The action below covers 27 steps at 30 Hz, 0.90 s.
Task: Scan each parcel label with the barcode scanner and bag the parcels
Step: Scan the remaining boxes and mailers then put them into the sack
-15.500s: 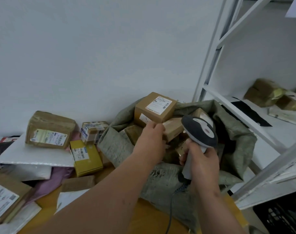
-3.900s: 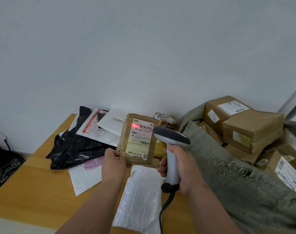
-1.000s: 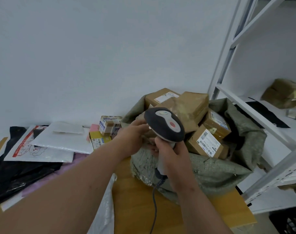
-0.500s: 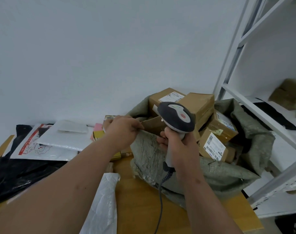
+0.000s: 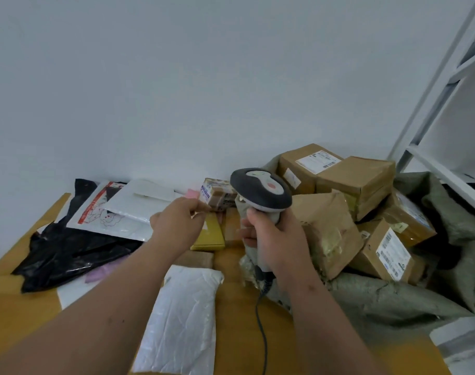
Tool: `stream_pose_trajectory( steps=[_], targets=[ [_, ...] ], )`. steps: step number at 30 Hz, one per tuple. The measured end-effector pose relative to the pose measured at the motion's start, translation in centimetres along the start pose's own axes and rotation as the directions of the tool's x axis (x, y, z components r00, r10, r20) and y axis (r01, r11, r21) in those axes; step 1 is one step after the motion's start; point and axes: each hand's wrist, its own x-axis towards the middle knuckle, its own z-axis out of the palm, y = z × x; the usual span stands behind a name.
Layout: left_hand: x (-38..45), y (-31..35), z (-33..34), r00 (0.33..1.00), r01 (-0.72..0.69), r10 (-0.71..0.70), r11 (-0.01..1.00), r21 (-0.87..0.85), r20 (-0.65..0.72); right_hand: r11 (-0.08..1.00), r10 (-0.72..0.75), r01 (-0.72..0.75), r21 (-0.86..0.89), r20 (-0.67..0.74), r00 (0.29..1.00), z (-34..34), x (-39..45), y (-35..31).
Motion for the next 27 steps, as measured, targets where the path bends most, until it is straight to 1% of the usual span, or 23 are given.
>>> stream_pose_trajectory(
  steps=[3,7,12,15,19,23,27],
  targets=[
    [0.2,-4.0,-0.7,0.996,0.082,-0.082,0.996,0.034,0.019,0.998,0.056,-0.055,-0.014,0.029,0.998,3.1,0.2,0.9],
    [0.5,-9.0,-2.0,0.985,0.159,-0.165,0.981,0.108,0.046,0.995,0.091,-0.091,-0.044,0.003,0.996,7.8,0.7,2.5],
    [2.0,-14.2,-3.5,0.986,0.132,-0.153,0.962,0.239,0.069,0.985,0.158,-0.160,-0.062,-0.039,0.987,13.2,2.0,4.7],
    [3.4,-16.5,-4.0,0.984,0.127,-0.154,0.960,0.250,0.089,0.975,0.212,-0.216,-0.041,-0.092,0.973,15.5,3.0,5.9],
    [5.2,-18.1,-4.1,0.980,0.103,-0.141,0.965,0.241,0.144,0.964,0.258,-0.266,-0.028,-0.164,0.952,16.9,4.3,7.2],
    [7.5,-18.0,-3.1,0.971,0.068,-0.116,0.972,0.223,0.210,0.950,0.301,-0.312,-0.017,-0.224,0.927,16.8,6.3,8.0],
    [10.6,-17.0,-1.4,0.960,0.052,-0.100,0.981,0.187,0.261,0.941,0.329,-0.338,0.002,-0.240,0.913,16.5,9.6,8.8]
  ],
)
